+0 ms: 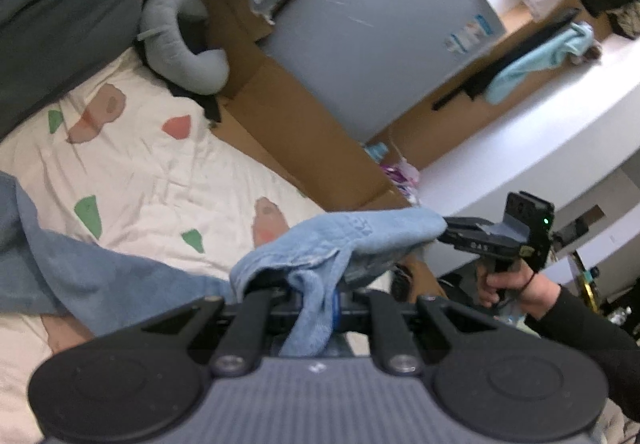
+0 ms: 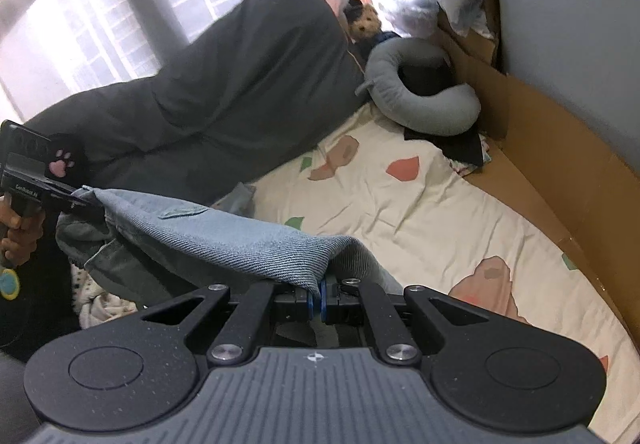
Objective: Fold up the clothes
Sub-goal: 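Lift the jeans with the left gripper while the right gripper grasps the jeans fabric, then lower the jeans onto the sheet and open both grippers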
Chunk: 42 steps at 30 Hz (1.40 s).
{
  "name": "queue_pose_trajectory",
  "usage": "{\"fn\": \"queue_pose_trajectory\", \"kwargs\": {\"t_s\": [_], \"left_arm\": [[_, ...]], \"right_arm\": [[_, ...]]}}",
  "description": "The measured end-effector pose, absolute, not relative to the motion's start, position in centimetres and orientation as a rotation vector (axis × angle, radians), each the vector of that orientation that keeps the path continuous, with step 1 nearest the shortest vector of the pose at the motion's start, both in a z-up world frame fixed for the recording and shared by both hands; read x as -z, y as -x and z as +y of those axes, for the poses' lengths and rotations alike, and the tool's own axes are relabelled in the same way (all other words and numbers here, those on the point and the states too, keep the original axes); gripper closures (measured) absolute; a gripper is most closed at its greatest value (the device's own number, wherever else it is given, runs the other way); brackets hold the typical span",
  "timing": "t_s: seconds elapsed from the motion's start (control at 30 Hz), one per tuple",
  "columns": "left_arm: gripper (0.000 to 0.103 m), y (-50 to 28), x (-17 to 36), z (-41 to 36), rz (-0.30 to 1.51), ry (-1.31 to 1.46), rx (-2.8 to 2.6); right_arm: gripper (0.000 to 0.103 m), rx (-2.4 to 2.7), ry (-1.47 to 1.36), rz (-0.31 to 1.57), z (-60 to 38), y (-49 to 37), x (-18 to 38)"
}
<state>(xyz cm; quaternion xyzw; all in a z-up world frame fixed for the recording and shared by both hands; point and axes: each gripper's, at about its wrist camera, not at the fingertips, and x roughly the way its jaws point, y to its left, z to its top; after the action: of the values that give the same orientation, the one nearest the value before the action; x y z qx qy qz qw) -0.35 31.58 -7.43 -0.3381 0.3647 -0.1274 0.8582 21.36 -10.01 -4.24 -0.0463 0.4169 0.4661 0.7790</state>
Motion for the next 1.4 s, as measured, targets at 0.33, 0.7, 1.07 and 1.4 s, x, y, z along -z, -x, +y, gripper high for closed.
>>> {"fn": "queue_pose_trajectory", "kwargs": {"t_s": [0.33, 0.7, 1.07, 1.4], "left_arm": [[0.092, -6.6, 12.0, 35.3, 0.789, 0.713, 0.235], [0.091, -13.4, 18.7, 39.4, 0.814, 0.757, 0.172], [0.073, -18.5, 26.4, 42.7, 0.988, 0.788, -0.055], [0.033, -16.5, 23.5, 44.2, 0.947, 0.702, -0.166]], "right_arm": [[0.101, -0.921, 0.099, 0.94, -7.0, -26.8, 10.2], [0.101, -0.825, 0.11, 0.968, -4.1, -33.1, 16.0], [0.077, -0.677, 0.038, 1.026, -1.6, -39.1, 22.5], [0.06, -0.619, 0.05, 1.014, -3.3, -38.4, 21.4]]}}
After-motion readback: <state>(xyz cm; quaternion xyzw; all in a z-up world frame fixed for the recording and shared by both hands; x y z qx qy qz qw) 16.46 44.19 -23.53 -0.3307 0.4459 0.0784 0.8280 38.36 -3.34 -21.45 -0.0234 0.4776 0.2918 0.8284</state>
